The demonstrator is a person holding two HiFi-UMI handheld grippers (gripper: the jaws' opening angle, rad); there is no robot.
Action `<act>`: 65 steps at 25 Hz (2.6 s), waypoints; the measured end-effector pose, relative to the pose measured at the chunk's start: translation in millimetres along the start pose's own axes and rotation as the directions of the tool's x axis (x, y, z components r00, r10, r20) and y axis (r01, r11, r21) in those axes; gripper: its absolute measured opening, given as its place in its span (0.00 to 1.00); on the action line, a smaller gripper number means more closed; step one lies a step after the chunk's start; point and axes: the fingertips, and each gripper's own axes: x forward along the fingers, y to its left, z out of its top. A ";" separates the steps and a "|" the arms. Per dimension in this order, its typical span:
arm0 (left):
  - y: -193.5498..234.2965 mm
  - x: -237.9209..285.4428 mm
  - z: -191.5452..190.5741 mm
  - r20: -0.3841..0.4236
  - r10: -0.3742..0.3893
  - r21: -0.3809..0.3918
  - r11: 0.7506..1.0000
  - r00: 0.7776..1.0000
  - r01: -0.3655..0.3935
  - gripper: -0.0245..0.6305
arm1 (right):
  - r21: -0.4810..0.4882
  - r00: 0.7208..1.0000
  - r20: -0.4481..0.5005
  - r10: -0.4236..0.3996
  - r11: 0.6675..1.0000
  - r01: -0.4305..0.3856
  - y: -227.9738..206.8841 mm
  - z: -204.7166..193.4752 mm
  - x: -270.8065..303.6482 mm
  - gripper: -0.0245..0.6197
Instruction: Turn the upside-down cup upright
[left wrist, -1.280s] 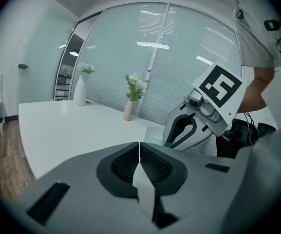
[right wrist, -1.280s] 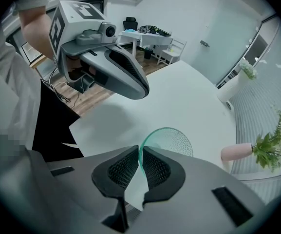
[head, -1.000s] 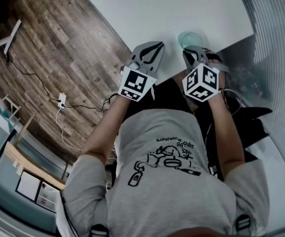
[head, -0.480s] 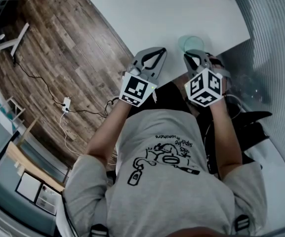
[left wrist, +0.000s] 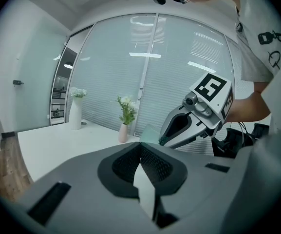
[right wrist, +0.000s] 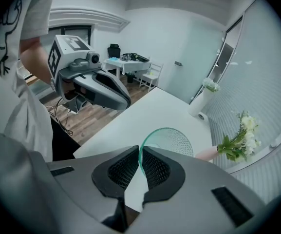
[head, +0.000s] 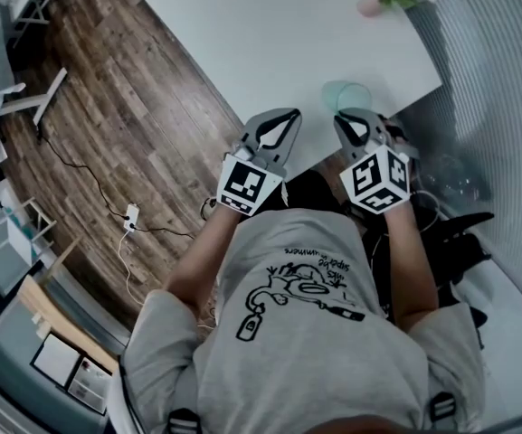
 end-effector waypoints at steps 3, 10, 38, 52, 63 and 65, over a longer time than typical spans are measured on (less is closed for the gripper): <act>-5.5 -0.9 15.7 0.016 -0.002 0.007 1.000 1.000 0.002 0.03 | 0.022 0.999 0.033 -0.010 1.000 0.009 -5.4 7.4 -15.6 0.11; -6.0 -15.0 61.4 0.071 -0.012 0.067 0.998 0.997 0.007 0.03 | 0.082 0.985 0.162 -0.064 0.995 0.051 -25.0 46.4 -55.5 0.11; -16.0 -49.3 140.9 0.122 -0.298 0.063 0.954 0.947 0.292 0.27 | 0.379 0.660 0.750 0.049 0.786 -0.489 -43.1 112.2 -154.8 0.11; -32.2 -65.2 167.1 0.130 -0.476 0.147 0.877 0.870 0.458 0.43 | 0.252 0.357 0.928 0.101 0.535 -0.806 -36.2 119.6 -184.4 0.11; -60.2 -68.2 178.2 0.101 -0.572 0.204 0.813 0.814 0.546 0.48 | 0.136 0.226 0.962 0.154 0.448 -0.884 -21.5 128.1 -198.5 0.11; -64.6 -67.7 180.7 0.101 -0.582 0.210 0.805 0.807 0.554 0.48 | 0.128 0.213 0.965 0.153 0.435 -0.891 -20.6 128.7 -199.4 0.11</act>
